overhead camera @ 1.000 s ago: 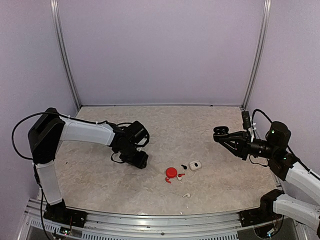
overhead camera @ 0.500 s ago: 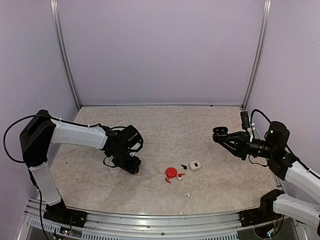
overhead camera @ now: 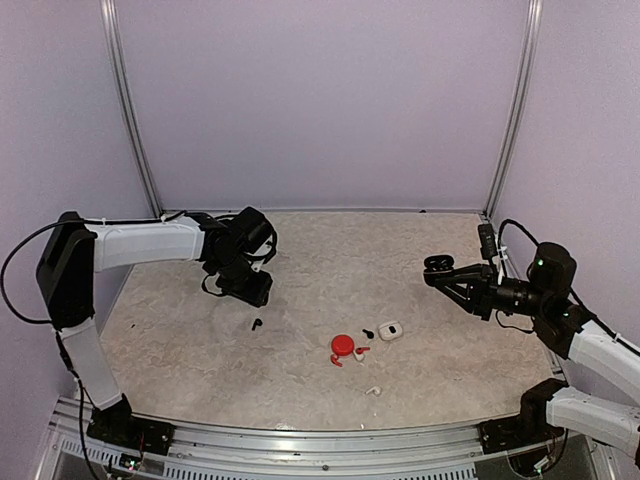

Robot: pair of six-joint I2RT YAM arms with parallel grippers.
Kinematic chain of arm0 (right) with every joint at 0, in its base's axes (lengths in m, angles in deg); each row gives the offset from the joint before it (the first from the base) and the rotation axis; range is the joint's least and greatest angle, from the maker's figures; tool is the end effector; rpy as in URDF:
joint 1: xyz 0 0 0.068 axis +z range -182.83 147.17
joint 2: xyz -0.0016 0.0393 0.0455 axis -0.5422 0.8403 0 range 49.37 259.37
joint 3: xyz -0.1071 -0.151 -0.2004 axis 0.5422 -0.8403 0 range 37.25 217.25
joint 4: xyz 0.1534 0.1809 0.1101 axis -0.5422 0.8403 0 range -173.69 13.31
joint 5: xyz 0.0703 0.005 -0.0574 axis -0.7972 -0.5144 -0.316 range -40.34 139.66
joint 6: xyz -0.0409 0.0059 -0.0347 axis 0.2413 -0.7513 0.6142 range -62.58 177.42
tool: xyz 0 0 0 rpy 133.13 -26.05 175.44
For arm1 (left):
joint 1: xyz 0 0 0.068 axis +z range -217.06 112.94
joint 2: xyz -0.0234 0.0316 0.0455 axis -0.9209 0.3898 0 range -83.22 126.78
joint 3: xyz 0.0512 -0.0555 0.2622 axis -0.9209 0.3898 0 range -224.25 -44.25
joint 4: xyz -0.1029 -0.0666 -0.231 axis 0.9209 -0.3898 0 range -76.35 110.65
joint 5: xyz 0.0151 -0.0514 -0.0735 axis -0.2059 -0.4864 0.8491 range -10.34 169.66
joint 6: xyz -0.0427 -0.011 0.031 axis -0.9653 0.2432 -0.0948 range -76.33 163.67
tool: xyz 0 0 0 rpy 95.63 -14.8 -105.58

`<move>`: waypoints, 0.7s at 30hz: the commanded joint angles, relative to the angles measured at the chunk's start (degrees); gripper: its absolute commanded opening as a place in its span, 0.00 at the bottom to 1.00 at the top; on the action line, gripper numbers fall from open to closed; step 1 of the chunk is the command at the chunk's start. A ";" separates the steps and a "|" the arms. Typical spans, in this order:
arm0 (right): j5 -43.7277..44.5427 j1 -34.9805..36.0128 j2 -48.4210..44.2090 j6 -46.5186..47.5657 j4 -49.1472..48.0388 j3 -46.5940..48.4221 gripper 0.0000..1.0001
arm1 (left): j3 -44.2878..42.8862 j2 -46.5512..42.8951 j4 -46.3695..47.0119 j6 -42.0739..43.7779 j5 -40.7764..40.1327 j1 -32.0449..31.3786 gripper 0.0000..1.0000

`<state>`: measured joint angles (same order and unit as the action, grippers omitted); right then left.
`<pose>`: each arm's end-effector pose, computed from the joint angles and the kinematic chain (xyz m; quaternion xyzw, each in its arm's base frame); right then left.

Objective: Insert the wireless bluetooth earbuds into the charging case
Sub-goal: Adjust the left earbud at the center of the board.

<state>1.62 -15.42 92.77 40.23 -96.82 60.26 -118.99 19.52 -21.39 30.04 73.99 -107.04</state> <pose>0.1597 0.0778 0.2533 -0.2703 0.6850 0.4712 0.4855 0.2782 -0.2288 0.2061 0.2159 0.9597 -0.0346 0.1765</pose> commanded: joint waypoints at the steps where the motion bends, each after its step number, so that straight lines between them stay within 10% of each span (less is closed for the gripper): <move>1: -1.38 -0.71 -0.17 0.12 -0.05 1.43 0.00 | -3.15 4.68 -4.20 1.68 -1.58 -0.02 0.50; 21: -1.73 -0.71 -1.30 -0.52 -0.26 0.22 0.00 | -4.36 13.32 -4.08 2.60 0.37 -1.16 0.37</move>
<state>0.58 -15.42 92.49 39.93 -96.82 60.26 -122.27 30.80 -25.37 31.72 73.38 -107.39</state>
